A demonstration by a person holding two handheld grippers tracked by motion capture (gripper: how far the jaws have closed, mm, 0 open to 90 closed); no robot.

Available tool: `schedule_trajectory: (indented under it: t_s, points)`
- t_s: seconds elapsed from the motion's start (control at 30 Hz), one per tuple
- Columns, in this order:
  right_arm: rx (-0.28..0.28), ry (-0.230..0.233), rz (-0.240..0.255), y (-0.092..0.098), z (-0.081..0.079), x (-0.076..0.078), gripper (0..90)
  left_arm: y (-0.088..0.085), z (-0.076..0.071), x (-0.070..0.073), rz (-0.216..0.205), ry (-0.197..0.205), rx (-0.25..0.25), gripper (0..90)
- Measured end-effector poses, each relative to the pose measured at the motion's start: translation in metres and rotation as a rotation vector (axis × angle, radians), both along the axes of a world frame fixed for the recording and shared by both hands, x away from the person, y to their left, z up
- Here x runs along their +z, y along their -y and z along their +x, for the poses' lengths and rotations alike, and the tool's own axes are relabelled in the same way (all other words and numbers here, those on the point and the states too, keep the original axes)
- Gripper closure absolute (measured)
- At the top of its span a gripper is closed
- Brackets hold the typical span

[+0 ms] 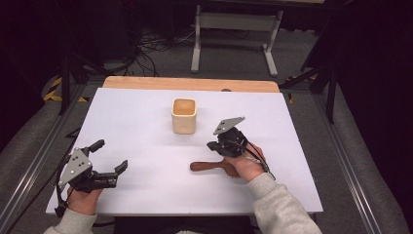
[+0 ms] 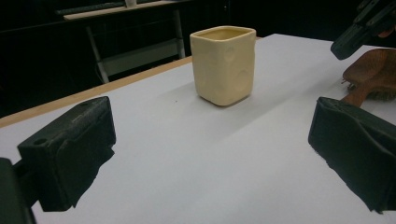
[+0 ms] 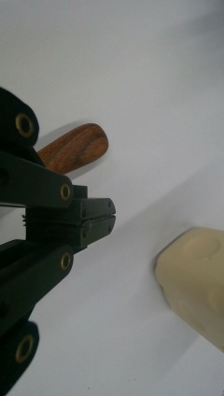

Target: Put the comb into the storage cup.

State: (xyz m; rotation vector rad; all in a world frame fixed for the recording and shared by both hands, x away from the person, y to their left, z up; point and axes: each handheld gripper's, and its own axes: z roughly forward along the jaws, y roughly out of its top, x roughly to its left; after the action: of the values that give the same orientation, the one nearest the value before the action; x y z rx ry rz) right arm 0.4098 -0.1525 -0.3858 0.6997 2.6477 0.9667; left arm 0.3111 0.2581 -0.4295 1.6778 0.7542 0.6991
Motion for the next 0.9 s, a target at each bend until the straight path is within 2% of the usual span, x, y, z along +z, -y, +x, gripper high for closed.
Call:
schedule_trajectory:
  t_s: [0.03, 0.1, 0.2, 0.23, 0.27, 0.33, 0.63, 0.67, 0.9]
  points:
    - [0.008, -0.023, -0.035, -0.004, 0.003, -0.004, 89.9, 0.0, 0.0, 0.0, -0.001, 0.0, 0.0, 1.7]
    - [0.012, -0.031, -0.05, -0.005, 0.004, -0.005, 89.9, 0.0, 0.0, 0.0, -0.002, 0.0, 0.001, 1.7]
    - [0.021, -0.07, -0.101, -0.011, 0.008, -0.011, 89.9, 0.0, 0.0, 0.0, -0.001, -0.002, 0.002, 1.7]
    - [0.021, -0.07, -0.101, -0.011, 0.008, -0.011, 89.9, 0.0, 0.0, 0.0, -0.001, -0.002, 0.002, 1.7]
    - [0.027, -0.086, -0.127, -0.014, 0.01, -0.014, 89.9, 0.0, 0.0, 0.0, 0.001, -0.003, 0.001, 1.7]
    - [0.025, -0.094, -0.134, -0.015, 0.01, -0.015, 89.9, 0.0, 0.0, 0.0, 0.0, -0.002, 0.0, 1.7]
    - [0.043, -0.139, -0.213, -0.024, 0.011, -0.02, 89.9, 0.0, 0.0, 0.0, 0.013, -0.004, -0.003, 1.7]
    - [0.046, -0.15, -0.236, -0.025, 0.012, -0.023, 89.9, 0.001, 0.0, 0.0, 0.012, -0.005, -0.004, 1.7]
    - [0.051, -0.178, -0.287, -0.027, 0.014, -0.029, 89.9, 0.001, 0.001, 0.0, 0.019, -0.008, -0.012, 1.7]
